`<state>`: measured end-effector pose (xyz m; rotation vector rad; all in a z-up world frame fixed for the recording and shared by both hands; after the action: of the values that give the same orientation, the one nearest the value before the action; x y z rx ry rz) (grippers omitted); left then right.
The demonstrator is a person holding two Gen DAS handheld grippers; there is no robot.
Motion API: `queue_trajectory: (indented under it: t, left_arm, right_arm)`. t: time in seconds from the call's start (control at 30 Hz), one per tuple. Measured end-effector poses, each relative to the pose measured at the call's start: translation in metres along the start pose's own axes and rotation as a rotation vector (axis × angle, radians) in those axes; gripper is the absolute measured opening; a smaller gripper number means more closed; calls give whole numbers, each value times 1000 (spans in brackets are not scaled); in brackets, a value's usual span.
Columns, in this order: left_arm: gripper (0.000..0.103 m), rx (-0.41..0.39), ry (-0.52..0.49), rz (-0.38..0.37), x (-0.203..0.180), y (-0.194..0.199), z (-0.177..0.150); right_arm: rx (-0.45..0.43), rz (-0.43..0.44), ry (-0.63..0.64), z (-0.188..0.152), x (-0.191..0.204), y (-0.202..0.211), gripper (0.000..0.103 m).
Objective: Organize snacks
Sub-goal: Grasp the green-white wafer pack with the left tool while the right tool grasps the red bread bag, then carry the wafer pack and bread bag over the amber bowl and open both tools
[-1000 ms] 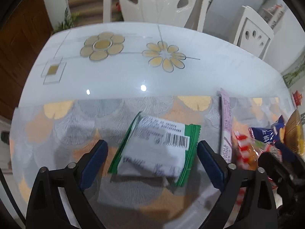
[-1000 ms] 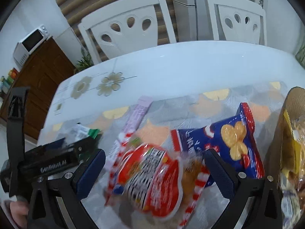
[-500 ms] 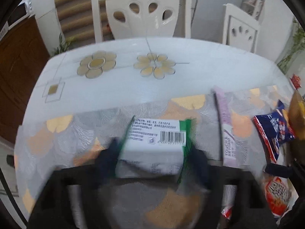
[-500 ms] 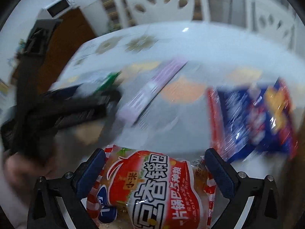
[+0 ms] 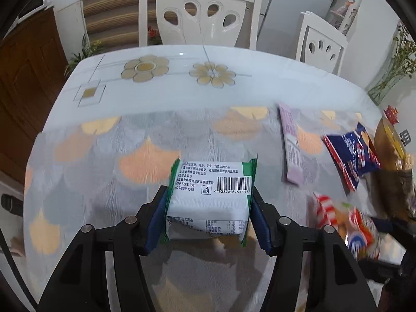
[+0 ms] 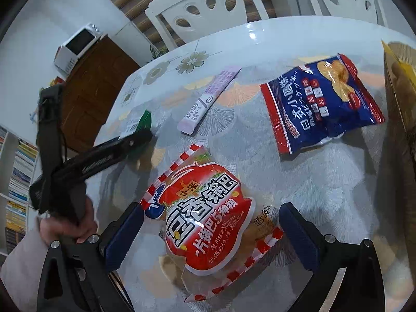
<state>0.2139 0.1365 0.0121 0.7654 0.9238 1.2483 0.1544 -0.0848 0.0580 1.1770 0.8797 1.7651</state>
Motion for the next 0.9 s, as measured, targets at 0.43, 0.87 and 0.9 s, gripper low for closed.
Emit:
queue_trajectory:
  t: [0.43,0.87,0.9]
  left_arm:
    - [66,37,58,-11,9,3,1]
    - [49,70,17,29,-3,-4,-5]
    - [49,71,14,43,-3,-2,-6]
  right_arm:
    - [163,-108,387,4,18,-23,103]
    - [181,-25,266,1,24,-36,60]
    - [181,-7,233,-1,20,-32,59]
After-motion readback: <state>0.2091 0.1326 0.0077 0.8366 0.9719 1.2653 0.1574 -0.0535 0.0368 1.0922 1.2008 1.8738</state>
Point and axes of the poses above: each gripper's, at about its wrist camera, not at the fingertips, and y roughly against the way its jaws point, x to its left, z to its top, the point moved 2 cm from there along -y, roughly the way its jaws point, and after that the axes turned 3 degrees about x, right-handed, at the moved point
